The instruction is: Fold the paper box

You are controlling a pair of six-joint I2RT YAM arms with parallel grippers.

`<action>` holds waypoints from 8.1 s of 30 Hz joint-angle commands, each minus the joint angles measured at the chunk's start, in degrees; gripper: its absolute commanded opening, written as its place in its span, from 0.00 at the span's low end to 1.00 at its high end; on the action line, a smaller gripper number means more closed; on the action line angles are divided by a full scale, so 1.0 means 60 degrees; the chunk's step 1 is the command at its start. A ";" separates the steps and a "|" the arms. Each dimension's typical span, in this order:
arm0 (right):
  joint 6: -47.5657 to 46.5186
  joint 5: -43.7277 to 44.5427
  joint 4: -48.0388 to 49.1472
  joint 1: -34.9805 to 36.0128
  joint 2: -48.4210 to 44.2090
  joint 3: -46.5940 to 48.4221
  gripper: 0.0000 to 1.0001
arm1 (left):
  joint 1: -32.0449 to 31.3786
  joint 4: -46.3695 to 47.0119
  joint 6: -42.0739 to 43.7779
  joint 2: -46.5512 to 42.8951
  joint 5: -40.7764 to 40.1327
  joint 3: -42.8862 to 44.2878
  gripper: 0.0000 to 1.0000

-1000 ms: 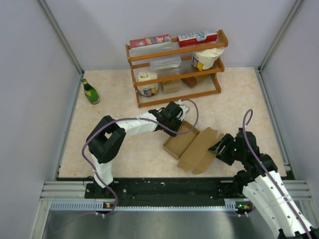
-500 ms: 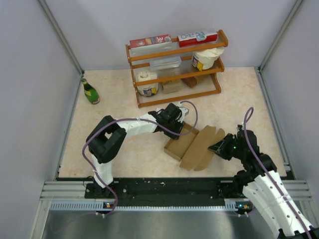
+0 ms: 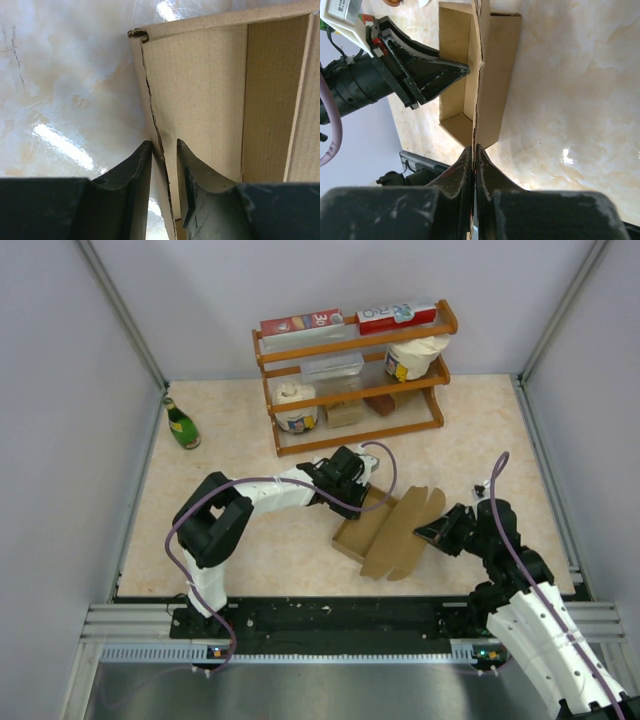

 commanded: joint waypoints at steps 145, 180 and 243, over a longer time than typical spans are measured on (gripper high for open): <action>-0.1673 0.0536 -0.1290 -0.0083 -0.0505 0.1015 0.00 | 0.3586 0.1208 -0.1010 0.1218 0.0292 0.0152 0.28; -0.1760 0.0419 -0.0822 -0.0097 -0.0066 0.0796 0.00 | 0.2941 0.0711 -0.0862 -0.3265 0.1190 -0.1136 0.09; -0.1775 0.0243 -0.0822 -0.0083 -0.0212 0.0752 0.00 | 0.4816 0.4709 -0.3398 -0.1813 0.3513 -0.2866 0.00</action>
